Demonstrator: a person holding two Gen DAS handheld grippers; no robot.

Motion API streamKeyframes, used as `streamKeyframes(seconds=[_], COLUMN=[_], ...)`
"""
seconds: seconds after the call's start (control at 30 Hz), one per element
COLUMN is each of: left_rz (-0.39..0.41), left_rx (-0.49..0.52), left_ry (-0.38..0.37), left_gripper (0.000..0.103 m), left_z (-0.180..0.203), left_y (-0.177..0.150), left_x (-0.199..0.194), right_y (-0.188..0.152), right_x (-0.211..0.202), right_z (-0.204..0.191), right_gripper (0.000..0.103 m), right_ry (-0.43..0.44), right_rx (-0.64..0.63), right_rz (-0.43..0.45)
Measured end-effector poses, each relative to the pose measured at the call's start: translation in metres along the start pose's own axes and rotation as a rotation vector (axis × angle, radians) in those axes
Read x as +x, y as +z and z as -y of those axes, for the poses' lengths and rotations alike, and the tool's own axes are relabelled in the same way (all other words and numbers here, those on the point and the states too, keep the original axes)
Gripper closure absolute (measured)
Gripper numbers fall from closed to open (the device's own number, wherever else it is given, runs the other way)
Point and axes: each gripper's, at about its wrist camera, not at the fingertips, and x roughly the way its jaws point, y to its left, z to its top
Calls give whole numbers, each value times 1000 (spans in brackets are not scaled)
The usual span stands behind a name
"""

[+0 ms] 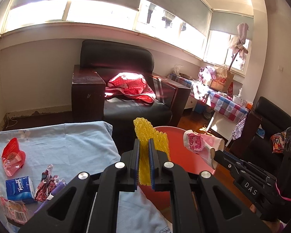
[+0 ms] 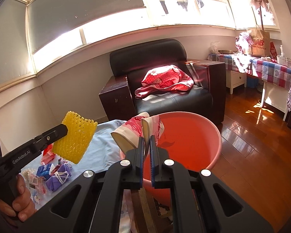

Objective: Collect trash
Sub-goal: 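Carry the paper cup and foam net over the pink bucket with both tools, then open both tools to drop the cup and foam net into the bucket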

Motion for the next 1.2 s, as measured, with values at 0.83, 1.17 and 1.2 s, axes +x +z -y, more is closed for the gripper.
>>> streamKeyframes(seconds=[0.83,1.17,1.2], left_rz=[-194,-219,-215], left_rx=[106,85,84], left_ry=[-26,-26,-26], left_gripper=[95,66,64], left_z=[49,41,41], left_y=[-29,-31,-31], left_x=[104,109,108], right_y=[-13,-17,-18], right_x=[48,61,62], right_z=[35,42,43], right_gripper=[97,96,96], right_ry=[-63,-73,-74], right_rx=[33,82,86], right_rz=[-108,-160,-163])
